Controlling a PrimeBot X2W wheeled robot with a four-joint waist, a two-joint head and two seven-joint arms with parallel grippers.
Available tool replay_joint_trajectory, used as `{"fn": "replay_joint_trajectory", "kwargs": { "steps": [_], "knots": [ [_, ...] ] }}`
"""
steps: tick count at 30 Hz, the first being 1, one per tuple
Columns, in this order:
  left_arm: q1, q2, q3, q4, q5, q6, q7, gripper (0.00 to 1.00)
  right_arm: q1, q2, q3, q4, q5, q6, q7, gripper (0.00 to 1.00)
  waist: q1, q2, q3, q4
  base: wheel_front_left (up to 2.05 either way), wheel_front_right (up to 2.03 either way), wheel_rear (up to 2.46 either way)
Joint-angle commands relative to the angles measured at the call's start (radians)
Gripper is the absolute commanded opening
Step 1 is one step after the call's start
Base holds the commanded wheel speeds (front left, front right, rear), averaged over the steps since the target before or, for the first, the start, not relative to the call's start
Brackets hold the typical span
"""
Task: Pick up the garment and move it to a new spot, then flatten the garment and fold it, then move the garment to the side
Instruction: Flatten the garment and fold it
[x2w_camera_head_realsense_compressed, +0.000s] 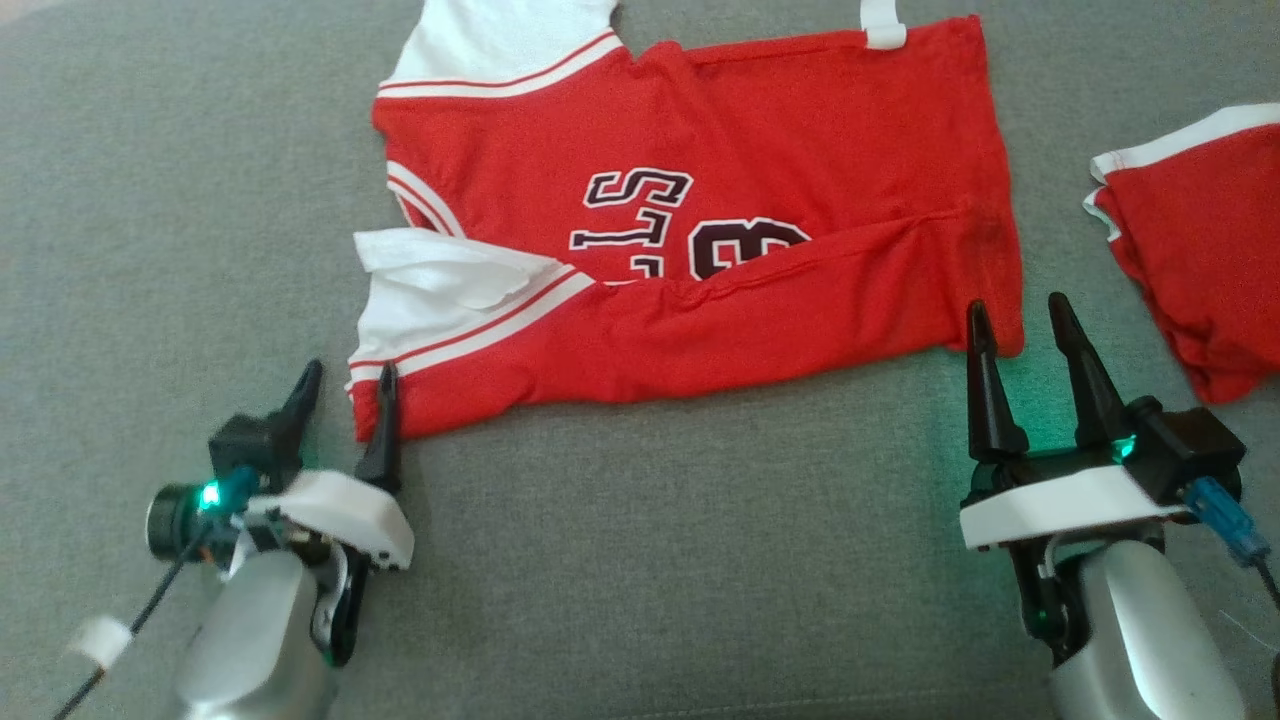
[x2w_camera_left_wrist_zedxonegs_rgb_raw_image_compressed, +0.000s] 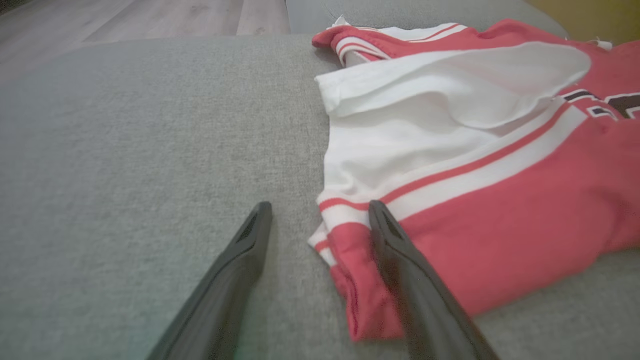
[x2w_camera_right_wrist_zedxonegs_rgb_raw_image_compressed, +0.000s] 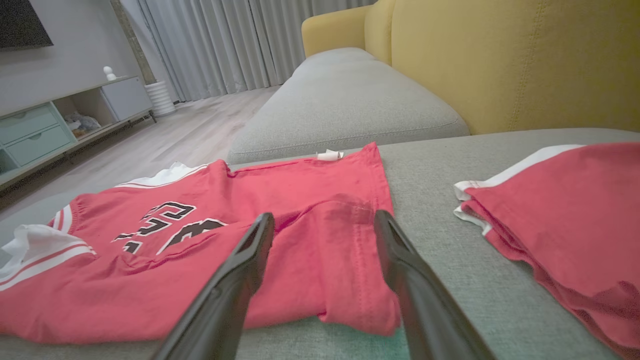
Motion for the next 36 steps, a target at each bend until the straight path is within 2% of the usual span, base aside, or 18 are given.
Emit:
{"fn": "replay_joint_trajectory", "kwargs": {
  "steps": [1,6,7,8,9,10,11,18,25,28,36],
  "knots": [
    [-0.034,0.01,0.012,0.025,-0.007,-0.01,0.028,1.0,-0.031,0.0,0.021,-0.031,0.008,-0.001,-0.009,1.0,-0.0001,0.0,0.01,-0.011,0.0,0.0,0.0],
    [-0.037,0.008,-0.027,0.098,-0.001,-0.032,0.111,1.0,-0.033,0.0,0.026,-0.025,0.013,-0.001,-0.009,1.0,-0.0001,0.0,0.003,-0.022,0.0,0.0,0.0],
    [-0.035,0.008,-0.032,0.109,-0.001,-0.031,0.124,0.89,-0.033,0.0,0.027,-0.022,0.015,-0.001,-0.009,1.0,-0.0001,0.0,-0.001,-0.024,0.0,0.0,0.0],
    [-0.034,0.009,-0.035,0.118,0.0,-0.029,0.134,0.47,-0.034,0.0,0.028,-0.019,0.016,-0.001,-0.009,1.0,-0.0001,0.0,-0.006,-0.025,0.0,0.0,0.0],
    [-0.034,0.009,-0.035,0.118,0.0,-0.029,0.134,0.47,-0.034,0.0,0.028,-0.019,0.016,-0.001,-0.009,1.0,-0.0001,0.0,-0.006,-0.025,0.0,0.0,0.0],
    [-0.032,0.009,-0.037,0.124,0.0,-0.027,0.138,0.3,-0.034,0.0,0.028,-0.016,0.017,-0.001,-0.009,1.0,-0.0001,0.0,-0.012,-0.025,0.0,0.0,0.0],
    [-0.031,0.009,-0.038,0.128,-0.001,-0.025,0.138,0.0,-0.034,0.0,0.03,-0.013,0.016,-0.001,-0.009,1.0,-0.0001,0.0,-0.019,-0.025,0.0,0.0,0.0],
    [-0.02,0.005,-0.027,0.089,-0.01,-0.005,0.057,0.0,-0.028,0.0,0.028,0.04,0.005,-0.001,-0.007,1.0,-0.0001,0.0,-0.077,-0.018,0.0,0.0,0.0],
    [-0.03,0.008,-0.011,-0.037,0.0,0.01,-0.078,0.0,-0.067,0.0,-0.026,0.146,0.017,-0.001,0.095,1.0,-0.0001,0.0,-0.104,-0.006,0.0,0.0,0.0],
    [-0.037,0.01,-0.008,-0.138,0.02,0.015,-0.1,0.0,-0.119,0.0,-0.06,0.216,0.022,-0.001,0.163,1.0,-0.0001,0.0,-0.094,0.006,0.0,0.0,0.0],
    [-0.031,0.007,0.009,-0.287,0.055,0.014,-0.105,0.0,-0.239,0.0,-0.106,0.383,-0.006,-0.001,0.241,1.0,-0.0001,0.0,-0.053,0.03,0.0,0.0,0.0]
  ]
}}
